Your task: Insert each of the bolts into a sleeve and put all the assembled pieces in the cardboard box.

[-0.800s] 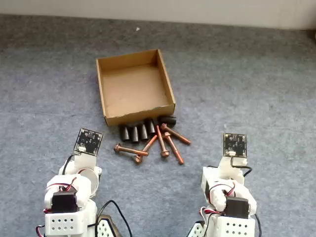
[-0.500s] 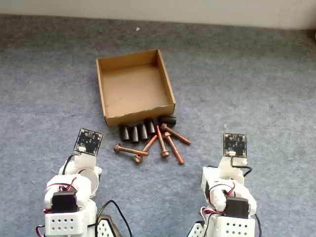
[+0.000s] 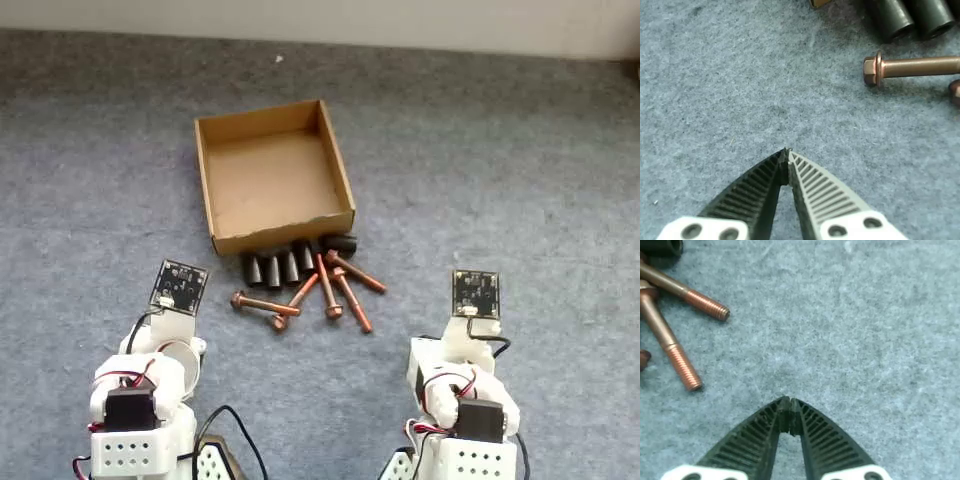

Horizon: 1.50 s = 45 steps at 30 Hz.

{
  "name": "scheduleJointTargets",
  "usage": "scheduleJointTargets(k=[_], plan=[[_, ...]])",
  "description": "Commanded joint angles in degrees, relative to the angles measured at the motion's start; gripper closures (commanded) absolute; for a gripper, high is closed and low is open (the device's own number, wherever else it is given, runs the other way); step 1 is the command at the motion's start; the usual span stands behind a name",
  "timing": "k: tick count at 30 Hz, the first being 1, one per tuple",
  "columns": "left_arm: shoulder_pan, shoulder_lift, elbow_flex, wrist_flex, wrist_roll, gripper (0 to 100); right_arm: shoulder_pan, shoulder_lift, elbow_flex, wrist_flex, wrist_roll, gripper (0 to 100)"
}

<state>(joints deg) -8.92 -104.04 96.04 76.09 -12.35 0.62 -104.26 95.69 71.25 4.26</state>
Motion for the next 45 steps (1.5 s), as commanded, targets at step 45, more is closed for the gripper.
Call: scheduleJointTargets(k=[45], plan=[[-0.7, -0.1, 1.1, 0.3, -0.9, 97, 2.4, -0.8, -3.0, -6.0, 10.0, 99.2]])
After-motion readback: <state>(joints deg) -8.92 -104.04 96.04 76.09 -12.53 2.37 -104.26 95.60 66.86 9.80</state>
